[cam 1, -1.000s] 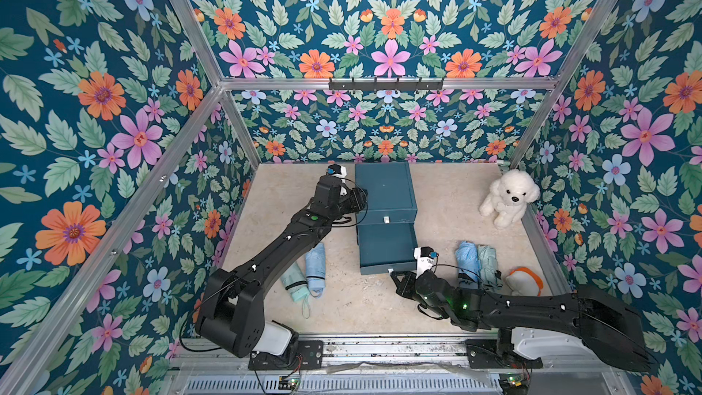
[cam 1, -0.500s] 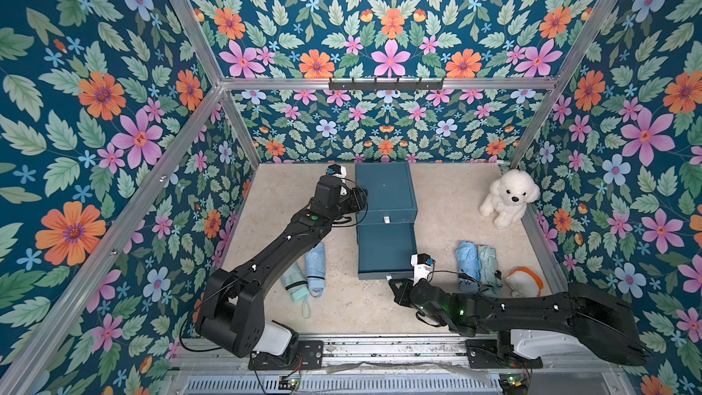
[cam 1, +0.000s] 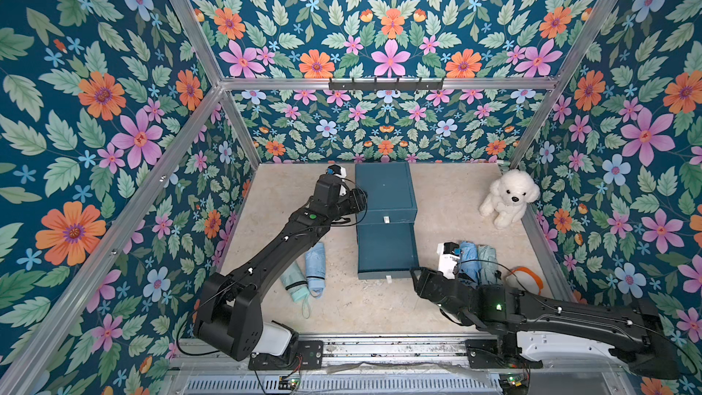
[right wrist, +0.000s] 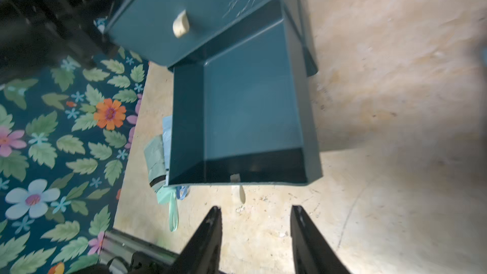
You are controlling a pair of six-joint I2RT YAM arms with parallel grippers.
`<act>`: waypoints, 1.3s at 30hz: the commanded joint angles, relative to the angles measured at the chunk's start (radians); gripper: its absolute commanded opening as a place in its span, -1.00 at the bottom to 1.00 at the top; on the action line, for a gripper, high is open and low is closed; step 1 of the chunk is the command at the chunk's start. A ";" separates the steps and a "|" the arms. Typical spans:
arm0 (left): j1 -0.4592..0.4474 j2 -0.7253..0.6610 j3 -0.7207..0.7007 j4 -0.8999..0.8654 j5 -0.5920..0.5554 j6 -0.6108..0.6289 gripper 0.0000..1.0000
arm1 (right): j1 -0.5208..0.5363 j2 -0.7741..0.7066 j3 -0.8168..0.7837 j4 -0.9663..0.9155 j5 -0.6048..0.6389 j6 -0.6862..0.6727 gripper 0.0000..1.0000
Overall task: Place the umbrella in the drawer by color
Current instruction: Open the drawer in the storage box, then pick up the umbrella from the center of the board.
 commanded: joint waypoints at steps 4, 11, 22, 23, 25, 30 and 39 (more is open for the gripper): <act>0.000 -0.081 0.026 -0.103 -0.005 0.001 0.14 | -0.171 0.019 0.081 -0.456 0.109 0.115 0.16; 0.000 -0.280 -0.042 -0.189 -0.150 -0.001 0.18 | -0.562 -0.004 -0.092 -0.224 -0.119 -0.114 0.06; -0.003 -0.538 -0.297 -0.124 -0.019 -0.043 0.19 | -0.729 -0.045 -0.269 -0.114 -0.294 -0.247 -0.07; -0.004 -0.538 -0.308 -0.116 -0.003 -0.049 0.19 | -0.731 -0.044 -0.280 -0.115 -0.297 -0.245 -0.07; -0.006 -0.538 -0.331 -0.098 0.022 -0.052 0.18 | -0.731 -0.035 -0.292 -0.130 -0.294 -0.222 -0.07; -0.006 -0.533 -0.368 -0.071 0.024 -0.049 0.18 | -0.731 -0.017 -0.318 -0.102 -0.307 -0.204 0.03; -0.006 -0.490 -0.389 -0.028 0.034 -0.047 0.16 | -0.731 0.082 -0.326 0.037 -0.358 -0.243 0.18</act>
